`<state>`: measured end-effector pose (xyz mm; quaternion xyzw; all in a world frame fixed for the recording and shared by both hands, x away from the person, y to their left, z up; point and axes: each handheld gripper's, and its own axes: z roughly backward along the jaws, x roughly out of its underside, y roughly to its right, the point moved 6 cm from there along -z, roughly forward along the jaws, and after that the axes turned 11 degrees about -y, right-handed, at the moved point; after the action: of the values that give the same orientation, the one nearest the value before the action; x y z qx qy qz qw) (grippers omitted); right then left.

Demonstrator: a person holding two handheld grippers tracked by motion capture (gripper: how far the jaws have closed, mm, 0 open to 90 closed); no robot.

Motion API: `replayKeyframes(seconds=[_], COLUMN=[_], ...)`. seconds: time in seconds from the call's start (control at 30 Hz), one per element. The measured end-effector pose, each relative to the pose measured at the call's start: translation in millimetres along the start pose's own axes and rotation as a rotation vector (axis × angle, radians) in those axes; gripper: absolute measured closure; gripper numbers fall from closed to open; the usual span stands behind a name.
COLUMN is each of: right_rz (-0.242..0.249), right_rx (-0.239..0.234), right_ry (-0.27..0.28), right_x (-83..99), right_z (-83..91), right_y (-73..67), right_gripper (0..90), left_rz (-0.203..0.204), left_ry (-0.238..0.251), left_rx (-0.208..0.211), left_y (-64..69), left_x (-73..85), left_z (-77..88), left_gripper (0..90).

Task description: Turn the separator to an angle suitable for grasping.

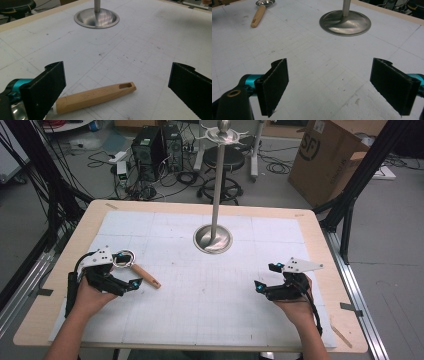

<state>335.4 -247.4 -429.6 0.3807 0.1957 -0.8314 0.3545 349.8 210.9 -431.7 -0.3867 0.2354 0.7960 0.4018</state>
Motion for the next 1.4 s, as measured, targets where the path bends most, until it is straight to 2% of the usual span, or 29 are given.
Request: replayKeyframes(seconds=[0.17,0.23,0.27,0.33,0.37,0.5,0.6,0.7,0.73,0.8,0.83,0.9,0.93,0.97,1.03,1.07,1.2,1.33,1.4], right_rz=[0.011,0.007,0.011,0.019,0.022,0.02,0.023,0.027,0.027,0.023,0.02,0.016,0.014,0.014,0.021,0.021,0.021,0.025,0.022], right_rx=[0.013,0.015,0.019,0.032,0.036,0.035,0.032,0.031,0.028,0.027,0.028,0.025,0.024,0.024,0.026,0.024,0.022,0.017,0.012], right_ry=[-0.019,-0.015,-0.017,-0.028,-0.031,-0.027,-0.036,-0.041,-0.04,-0.041,-0.04,-0.049,-0.048,-0.048,-0.051,-0.053,-0.065,-0.067,-0.061], right_x=[3.3,3.8,4.3,5.3,5.5,4.3,4.6,4.9,4.9,5.3,5.3,5.8,5.7,5.7,6.0,6.2,7.5,7.4,6.9], right_z=[0.1,2.4,3.2,3.7,4.2,4.1,2.1,1.3,1.2,0.6,0.0,0.0,0.0,0.0,-0.8,-0.9,-4.0,-5.6,-5.5], right_y=[1.8,0.2,-0.7,-1.3,-1.5,-2.3,-3.5,-3.7,-3.1,-2.5,-2.1,-2.4,-2.9,-2.9,-3.0,-3.1,-4.0,-4.7,-4.8], right_gripper=[14.1,14.1,14.1,14.1,14.1,14.1,14.1,14.1,14.1,14.2,14.2,14.2,14.3,14.3,14.3,14.3,14.3,14.4,14.4], left_rz=[-0.012,-0.015,-0.019,-0.026,-0.031,-0.054,-0.059,-0.06,-0.063,-0.064,-0.077,-0.085,-0.116,-0.116,-0.137,-0.156,-0.163,-0.159,-0.16], left_ry=[-0.032,-0.036,-0.05,-0.075,-0.086,-0.132,-0.143,-0.161,-0.169,-0.176,-0.203,-0.215,-0.252,-0.252,-0.285,-0.316,-0.339,-0.336,-0.333], left_rx=[-0.005,-0.001,0.016,0.062,0.069,0.055,0.073,0.083,0.102,0.11,0.116,0.115,0.105,0.105,0.084,0.06,0.035,0.024,0.038], left_y=[0.1,0.7,1.6,4.0,4.3,5.9,7.2,7.6,9.0,9.7,10.6,11.0,12.6,12.6,15.3,16.3,17.4,18.9,22.0], left_x=[2.2,2.5,3.6,6.2,7.2,10.0,11.3,13.3,14.3,15.1,17.0,17.7,20.1,20.1,22.9,25.1,26.2,24.3,22.9], left_z=[-4.6,-5.4,-6.7,-10.2,-11.8,-16.5,-17.1,-18.7,-19.6,-20.5,-23.0,-23.9,-27.3,-27.3,-33.1,-37.0,-40.2,-42.9,-47.3], left_gripper=[1.9,1.9,3.0,15.6,21.6,26.2,37.5,42.9,51.3,58.0,61.3,70.9,74.8,78.7,83.9,85.4,88.9,89.7,89.7])
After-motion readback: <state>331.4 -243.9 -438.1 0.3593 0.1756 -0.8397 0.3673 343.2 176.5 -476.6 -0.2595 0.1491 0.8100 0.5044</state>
